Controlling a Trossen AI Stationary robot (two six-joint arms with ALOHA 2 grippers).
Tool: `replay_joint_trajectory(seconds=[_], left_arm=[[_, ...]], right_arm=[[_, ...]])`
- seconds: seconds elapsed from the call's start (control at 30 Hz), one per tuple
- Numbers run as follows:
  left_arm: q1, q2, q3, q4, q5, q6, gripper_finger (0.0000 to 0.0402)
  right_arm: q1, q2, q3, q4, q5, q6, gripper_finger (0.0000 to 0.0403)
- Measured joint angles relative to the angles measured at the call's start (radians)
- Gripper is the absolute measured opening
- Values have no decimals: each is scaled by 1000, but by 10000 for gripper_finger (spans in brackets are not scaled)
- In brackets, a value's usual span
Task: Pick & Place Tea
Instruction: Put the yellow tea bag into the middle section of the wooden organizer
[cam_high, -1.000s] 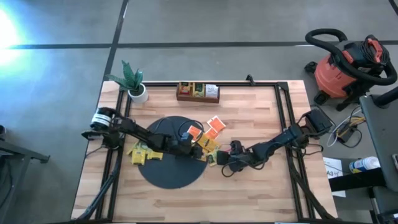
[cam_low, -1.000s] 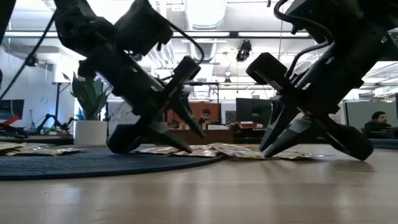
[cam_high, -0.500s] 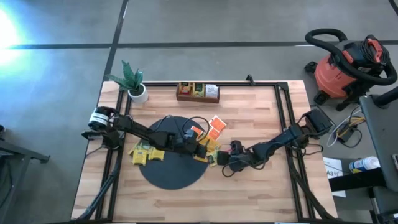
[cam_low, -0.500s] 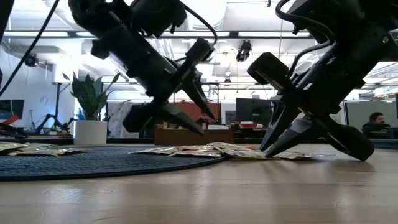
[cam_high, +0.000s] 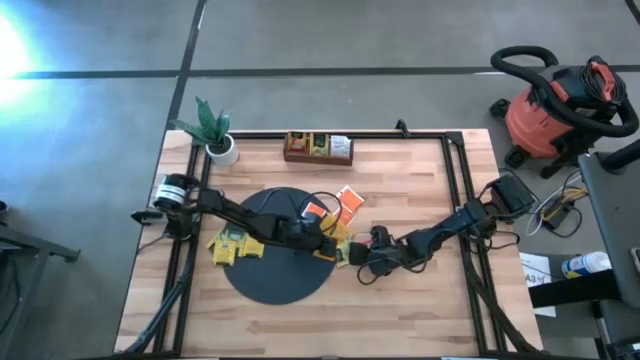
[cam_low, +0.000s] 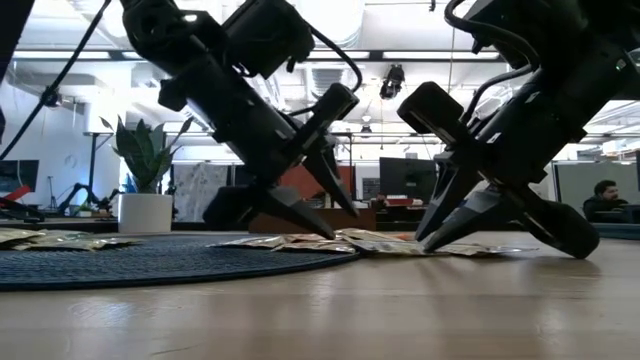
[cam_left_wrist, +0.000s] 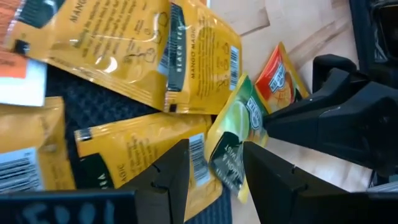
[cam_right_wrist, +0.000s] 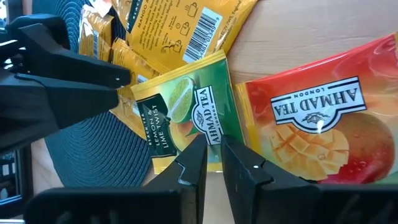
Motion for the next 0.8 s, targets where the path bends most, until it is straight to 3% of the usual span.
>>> replay_joint_trajectory(seconds=[0.57, 0.8], left_arm=[[0, 52, 28, 50, 40, 25, 145], [0, 52, 28, 54, 55, 47, 135]], right_arm=[[-1, 0, 0, 7, 3, 3, 47], [-4, 0, 1, 7, 52, 39, 47]])
